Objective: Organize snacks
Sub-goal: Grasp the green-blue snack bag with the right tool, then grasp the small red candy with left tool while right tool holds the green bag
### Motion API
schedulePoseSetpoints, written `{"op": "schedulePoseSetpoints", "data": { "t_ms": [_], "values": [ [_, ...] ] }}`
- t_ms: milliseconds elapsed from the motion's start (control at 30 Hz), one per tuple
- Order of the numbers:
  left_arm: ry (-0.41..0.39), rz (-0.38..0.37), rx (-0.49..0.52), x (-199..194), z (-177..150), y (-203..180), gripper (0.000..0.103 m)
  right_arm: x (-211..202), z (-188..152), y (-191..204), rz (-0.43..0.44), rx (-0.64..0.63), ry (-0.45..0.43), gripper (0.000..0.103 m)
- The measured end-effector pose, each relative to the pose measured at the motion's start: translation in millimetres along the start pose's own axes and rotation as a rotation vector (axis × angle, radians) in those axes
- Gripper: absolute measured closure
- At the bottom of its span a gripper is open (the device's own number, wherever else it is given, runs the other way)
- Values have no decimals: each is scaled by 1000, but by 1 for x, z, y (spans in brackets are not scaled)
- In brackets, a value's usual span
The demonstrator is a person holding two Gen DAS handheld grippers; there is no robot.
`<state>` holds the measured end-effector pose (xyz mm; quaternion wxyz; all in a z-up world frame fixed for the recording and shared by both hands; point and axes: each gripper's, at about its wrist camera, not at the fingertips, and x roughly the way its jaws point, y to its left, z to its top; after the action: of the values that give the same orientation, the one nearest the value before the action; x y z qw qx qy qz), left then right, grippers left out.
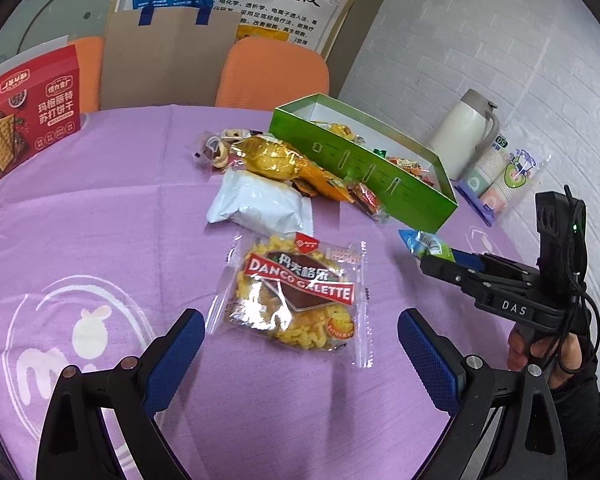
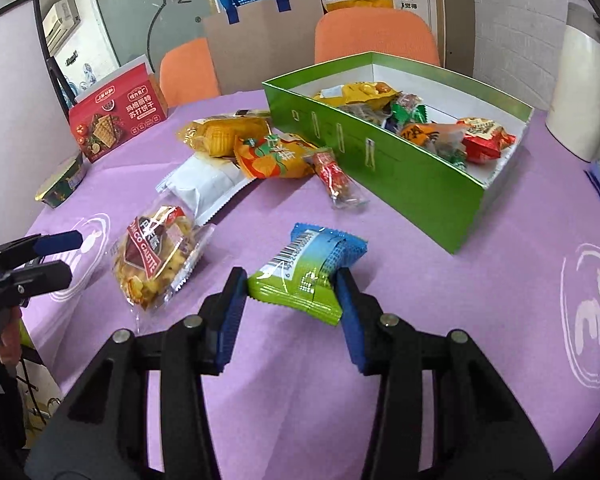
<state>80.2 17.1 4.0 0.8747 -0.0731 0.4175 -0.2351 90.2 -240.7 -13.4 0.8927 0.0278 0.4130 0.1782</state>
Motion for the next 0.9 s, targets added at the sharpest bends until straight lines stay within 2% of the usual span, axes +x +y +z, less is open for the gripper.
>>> {"op": "schedulePoseSetpoints", "data": {
  "t_ms": [200, 400, 533, 633, 767, 900],
  "values": [
    [-11, -41, 65, 18, 31, -36, 4, -15, -9, -19, -20, 36, -23, 56],
    [11, -88, -85, 66, 63, -62, 7, -30, -16, -29, -51, 18, -60, 56],
    [35, -50, -151, 111, 82, -75, 19, -39, -20, -38, -52, 19, -79, 56],
    [67, -52, -220, 137, 88, -73, 27, -45, -22, -46, -51, 20, -92, 55],
    [69, -14, -235, 157, 89, -70, 33, -46, -23, -53, -44, 28, -97, 55],
    [102, -37, -282, 169, 84, -64, 43, -42, -24, -58, -38, 44, -93, 55]
  ]
}}
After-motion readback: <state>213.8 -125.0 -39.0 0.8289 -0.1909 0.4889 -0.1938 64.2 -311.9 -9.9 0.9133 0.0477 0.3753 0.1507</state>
